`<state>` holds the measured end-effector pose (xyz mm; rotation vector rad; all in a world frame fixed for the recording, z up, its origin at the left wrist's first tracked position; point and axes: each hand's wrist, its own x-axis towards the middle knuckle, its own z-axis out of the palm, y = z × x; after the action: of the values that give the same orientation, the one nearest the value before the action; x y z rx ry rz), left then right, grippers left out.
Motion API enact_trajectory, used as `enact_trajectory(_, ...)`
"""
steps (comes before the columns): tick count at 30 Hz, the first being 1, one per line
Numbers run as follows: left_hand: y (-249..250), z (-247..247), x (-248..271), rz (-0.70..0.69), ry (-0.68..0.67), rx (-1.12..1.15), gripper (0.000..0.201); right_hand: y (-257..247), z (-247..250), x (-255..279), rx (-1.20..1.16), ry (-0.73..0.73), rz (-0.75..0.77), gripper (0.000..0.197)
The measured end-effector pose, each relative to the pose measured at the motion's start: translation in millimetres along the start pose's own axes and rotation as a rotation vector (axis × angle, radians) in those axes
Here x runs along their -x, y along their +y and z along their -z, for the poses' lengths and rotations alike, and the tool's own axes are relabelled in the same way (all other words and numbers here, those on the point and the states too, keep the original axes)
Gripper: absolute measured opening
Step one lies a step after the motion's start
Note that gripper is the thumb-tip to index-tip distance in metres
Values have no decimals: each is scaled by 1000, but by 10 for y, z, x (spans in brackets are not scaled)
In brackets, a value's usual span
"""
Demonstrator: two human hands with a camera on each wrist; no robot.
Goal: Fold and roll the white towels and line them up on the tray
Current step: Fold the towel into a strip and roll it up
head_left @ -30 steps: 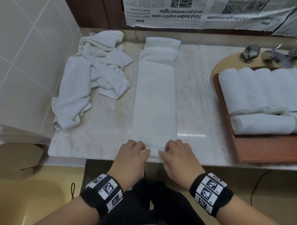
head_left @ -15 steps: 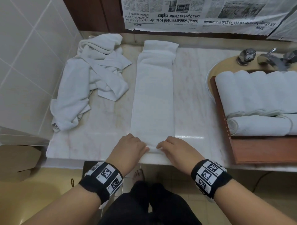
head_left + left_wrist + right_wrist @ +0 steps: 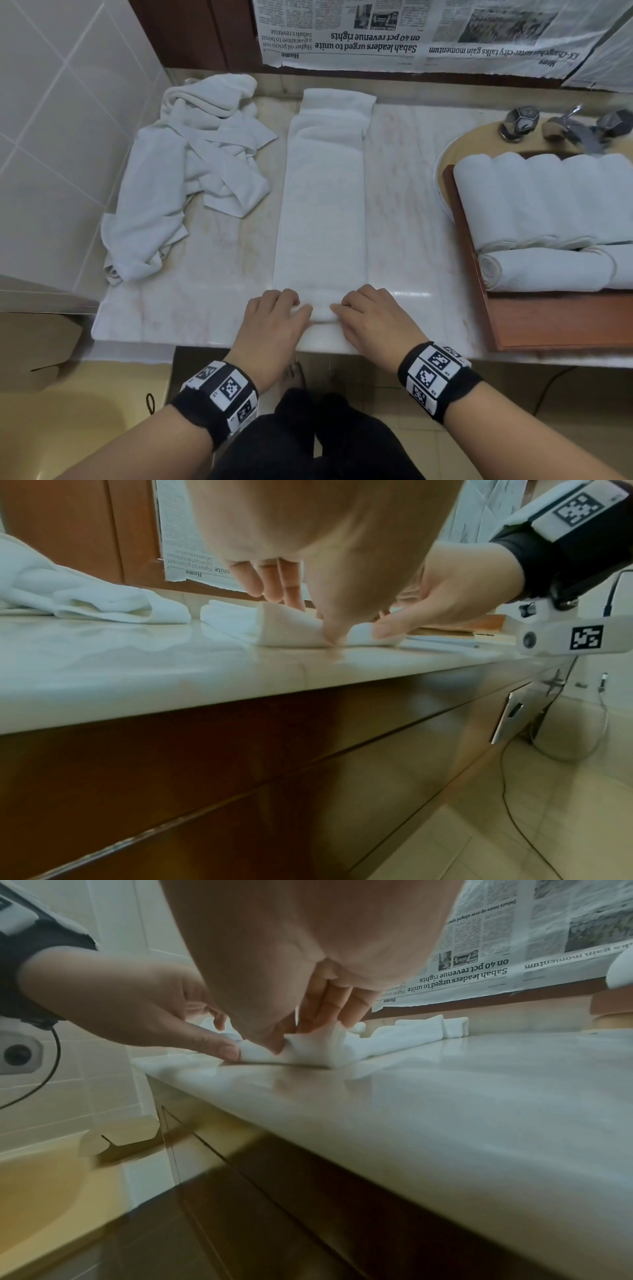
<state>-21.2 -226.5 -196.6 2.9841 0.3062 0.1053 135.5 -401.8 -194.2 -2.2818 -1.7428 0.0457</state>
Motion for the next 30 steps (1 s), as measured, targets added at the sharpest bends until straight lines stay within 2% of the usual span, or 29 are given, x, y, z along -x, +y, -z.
enact_trajectory(4, -186, 0, -137, -136, 50, 53, 16, 94, 65, -55, -148, -71, -64, 23)
enact_trajectory(5, -231, 13, -177, -161, 36, 74, 16, 109, 82, -66, -190, -90, -100, 23)
enact_trajectory(7, -301, 34, -264, -169, -26, 119, 27, 111, 91, -77, -212, -126, -134, 25)
enact_trajectory(10, -358, 118, -410, -128, -146, 143, 44, 67, 33, -76, -132, -132, -157, 45)
enact_trajectory(13, -346, 230, -519, -59, -234, 191, 31, 7, 12, -58, -82, -41, -197, 42)
enact_trajectory(15, -313, 225, -549, -41, -193, 168, 23, -25, -5, -51, -32, 33, -167, 39)
enact_trajectory(17, -264, 193, -545, -38, -123, 86, 23, -42, -29, -68, 28, 73, -162, 41)
enact_trajectory(22, -150, 81, -422, 14, 45, -16, 15, 18, -115, -148, 56, 103, -157, 48)
enact_trajectory(27, -146, 31, -365, 40, 10, 5, 30, 143, -82, -168, 22, 47, -110, 55)
enact_trajectory(30, -215, 32, -427, 16, 22, 21, 35, 183, 2, -214, -31, 35, -144, 46)
